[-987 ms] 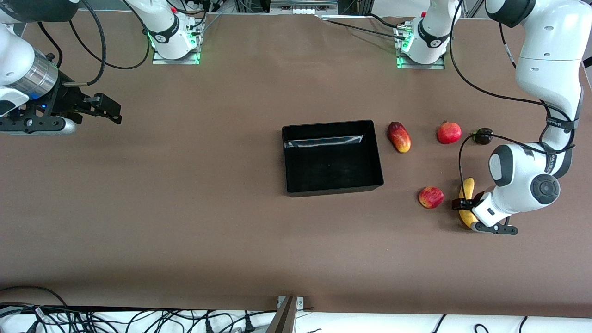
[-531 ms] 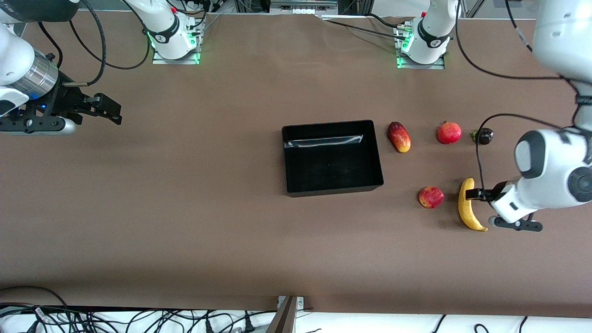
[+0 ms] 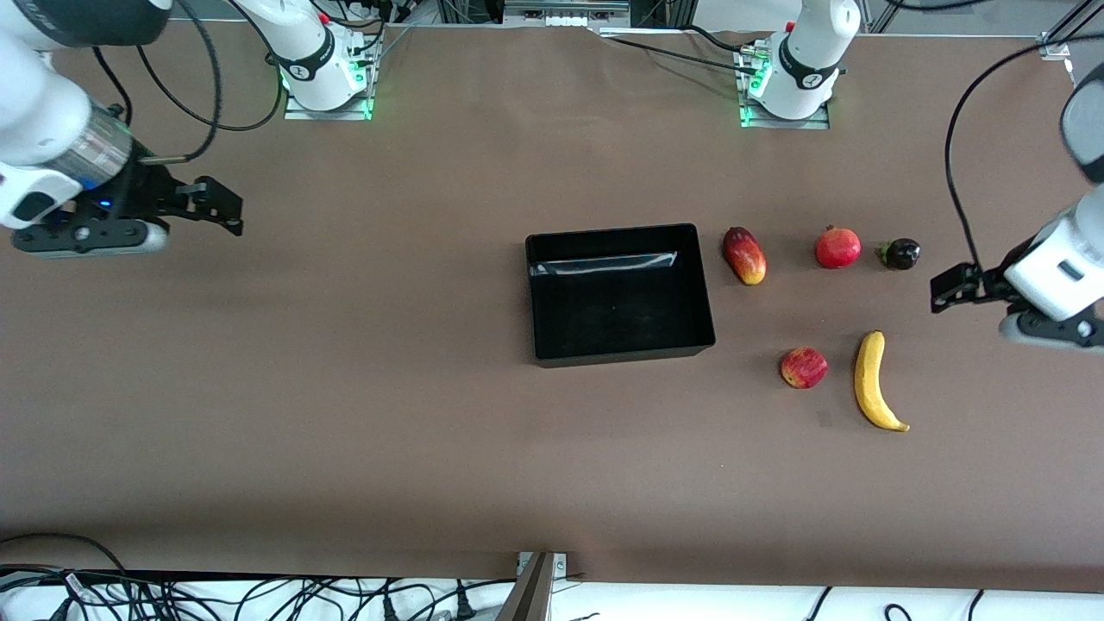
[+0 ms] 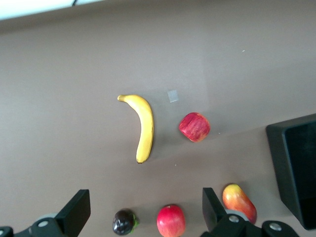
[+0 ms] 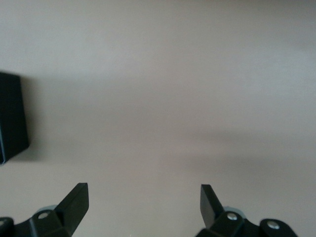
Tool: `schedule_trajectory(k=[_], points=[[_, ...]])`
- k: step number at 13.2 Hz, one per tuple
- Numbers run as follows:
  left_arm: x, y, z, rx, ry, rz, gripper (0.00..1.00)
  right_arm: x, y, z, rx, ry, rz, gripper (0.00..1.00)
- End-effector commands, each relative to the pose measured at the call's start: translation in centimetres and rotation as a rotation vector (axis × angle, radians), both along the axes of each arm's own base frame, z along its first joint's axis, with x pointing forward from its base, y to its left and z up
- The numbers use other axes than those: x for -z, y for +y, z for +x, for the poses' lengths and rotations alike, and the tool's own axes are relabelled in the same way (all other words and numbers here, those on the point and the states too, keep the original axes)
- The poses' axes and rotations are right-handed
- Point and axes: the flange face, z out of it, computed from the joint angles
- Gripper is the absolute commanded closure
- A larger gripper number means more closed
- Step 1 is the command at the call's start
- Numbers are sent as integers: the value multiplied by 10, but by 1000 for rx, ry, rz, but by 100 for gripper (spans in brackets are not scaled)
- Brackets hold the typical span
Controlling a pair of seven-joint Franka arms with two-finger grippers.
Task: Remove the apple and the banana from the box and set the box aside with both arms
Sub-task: 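Raise the left gripper away while the right gripper reaches toward the tray, then grasp the rim of the empty black tray with the right gripper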
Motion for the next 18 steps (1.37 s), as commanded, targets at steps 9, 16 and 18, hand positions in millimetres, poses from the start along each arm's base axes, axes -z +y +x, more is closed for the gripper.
schedule_trajectory(k=[9, 16, 18], points=[[-48, -2, -54, -2, -31, -25, 0, 253, 327, -22, -201, -76, 58, 0], [-42, 1, -55, -21, -19, -81, 0, 332, 375, -38, -289, -183, 74, 21], [-38, 0, -55, -21, -13, -82, 0, 332, 369, -34, -287, -179, 64, 81]])
